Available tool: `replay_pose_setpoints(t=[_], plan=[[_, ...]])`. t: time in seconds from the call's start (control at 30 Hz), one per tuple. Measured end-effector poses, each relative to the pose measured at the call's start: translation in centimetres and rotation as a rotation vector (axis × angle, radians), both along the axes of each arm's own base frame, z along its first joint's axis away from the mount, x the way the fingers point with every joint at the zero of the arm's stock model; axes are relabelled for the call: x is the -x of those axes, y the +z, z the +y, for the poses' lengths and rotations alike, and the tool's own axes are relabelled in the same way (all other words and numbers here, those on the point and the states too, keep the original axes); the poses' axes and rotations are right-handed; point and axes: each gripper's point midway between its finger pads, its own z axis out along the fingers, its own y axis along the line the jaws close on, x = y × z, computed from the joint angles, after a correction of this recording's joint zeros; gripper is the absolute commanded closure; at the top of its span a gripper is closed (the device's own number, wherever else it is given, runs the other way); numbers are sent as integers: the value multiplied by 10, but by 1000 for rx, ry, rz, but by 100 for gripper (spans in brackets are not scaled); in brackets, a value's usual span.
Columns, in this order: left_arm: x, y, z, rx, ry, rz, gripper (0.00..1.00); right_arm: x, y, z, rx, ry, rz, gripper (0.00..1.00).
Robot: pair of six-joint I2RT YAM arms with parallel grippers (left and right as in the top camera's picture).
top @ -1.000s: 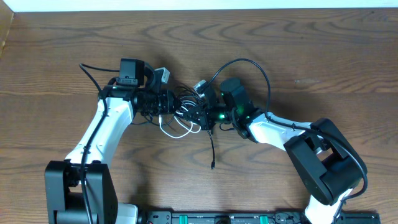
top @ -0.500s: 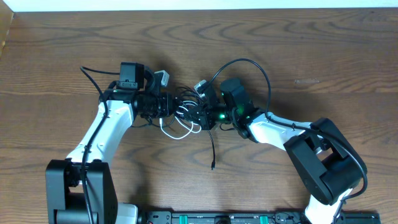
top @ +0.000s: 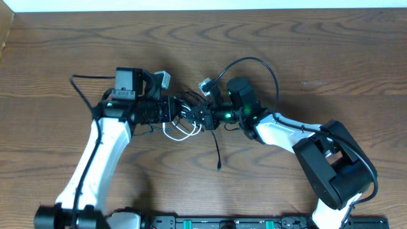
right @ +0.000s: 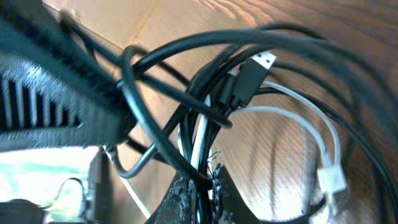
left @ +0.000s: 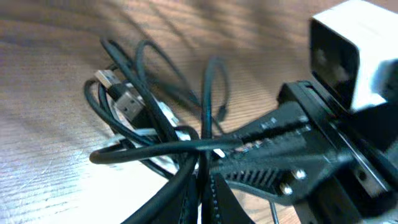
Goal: Untangle cables
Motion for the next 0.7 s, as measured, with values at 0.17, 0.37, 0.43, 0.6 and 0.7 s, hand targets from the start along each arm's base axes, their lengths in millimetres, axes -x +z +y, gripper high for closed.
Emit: replay_pose_setpoints(t=[0.17, 0.37, 0.43, 0.6, 0.7], plan=[[16, 17, 2, 5, 11, -3, 93, -5, 9, -6, -37, -27, 96, 99], [39, 28, 0, 18, -11, 18, 93, -31, 2, -31, -33, -168, 218, 99], [46, 24, 1, 3, -37, 36, 92, -37, 1, -37, -34, -198, 245, 99], [48, 24, 1, -13, -75, 16, 86, -42, 0, -43, -36, -229, 271, 99], [40, 27, 0, -12, -79, -24, 69, -41, 0, -42, -37, -227, 277, 99]])
